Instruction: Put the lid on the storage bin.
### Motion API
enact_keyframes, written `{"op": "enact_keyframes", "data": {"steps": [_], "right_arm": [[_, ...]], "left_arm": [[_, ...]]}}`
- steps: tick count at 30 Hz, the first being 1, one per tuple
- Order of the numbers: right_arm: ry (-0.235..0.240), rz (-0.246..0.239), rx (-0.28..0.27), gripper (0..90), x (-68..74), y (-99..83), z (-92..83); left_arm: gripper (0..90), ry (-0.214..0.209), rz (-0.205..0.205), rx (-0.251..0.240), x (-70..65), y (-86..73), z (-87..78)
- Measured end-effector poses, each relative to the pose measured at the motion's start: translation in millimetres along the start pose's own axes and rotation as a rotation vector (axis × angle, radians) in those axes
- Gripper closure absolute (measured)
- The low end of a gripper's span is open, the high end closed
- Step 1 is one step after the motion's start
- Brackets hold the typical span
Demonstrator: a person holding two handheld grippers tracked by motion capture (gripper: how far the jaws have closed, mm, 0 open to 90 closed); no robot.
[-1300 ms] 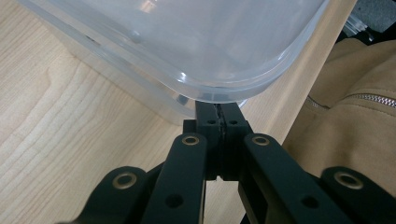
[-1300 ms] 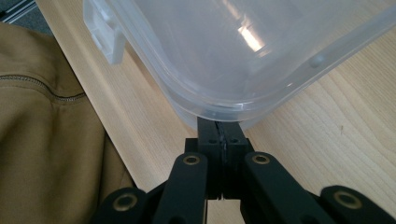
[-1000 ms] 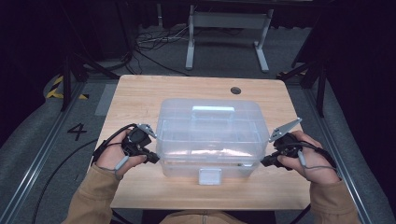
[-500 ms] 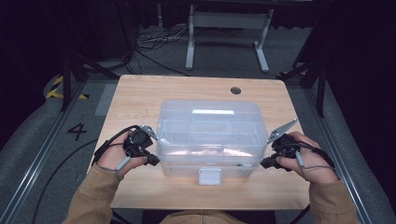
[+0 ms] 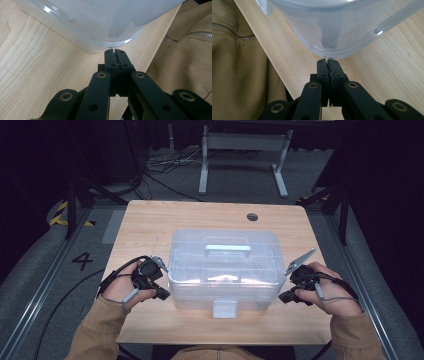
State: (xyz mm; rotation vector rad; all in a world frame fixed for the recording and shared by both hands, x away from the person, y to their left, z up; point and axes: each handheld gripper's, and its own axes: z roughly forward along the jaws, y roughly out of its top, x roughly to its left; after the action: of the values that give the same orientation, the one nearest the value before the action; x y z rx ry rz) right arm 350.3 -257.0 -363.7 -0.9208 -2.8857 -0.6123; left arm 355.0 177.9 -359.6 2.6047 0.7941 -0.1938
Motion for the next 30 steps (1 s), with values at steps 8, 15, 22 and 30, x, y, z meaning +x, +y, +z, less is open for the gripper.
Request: {"op": "enact_keyframes", "data": {"steps": [8,15,22,30], "right_arm": [[0.005,-0.005,-0.015,85.7,0.5,-1.4,-2.6],[0.002,-0.001,-0.077,80.9,-2.4,-7.3,-14.7],[-0.023,0.019,-0.158,74.8,-9.5,-11.1,-28.6],[-0.059,0.046,-0.257,68.5,-19.4,-13.9,-41.7]], "left_arm": [[87.2,0.002,0.003,0.001,-0.2,0.1,0.2],[83.4,0.01,-0.03,-0.063,2.8,-6.9,-8.7],[78.4,0.04,-0.079,-0.148,5.3,-19.8,-20.5],[75.3,0.107,-0.164,-0.252,11.7,-33.3,-31.3]]}}
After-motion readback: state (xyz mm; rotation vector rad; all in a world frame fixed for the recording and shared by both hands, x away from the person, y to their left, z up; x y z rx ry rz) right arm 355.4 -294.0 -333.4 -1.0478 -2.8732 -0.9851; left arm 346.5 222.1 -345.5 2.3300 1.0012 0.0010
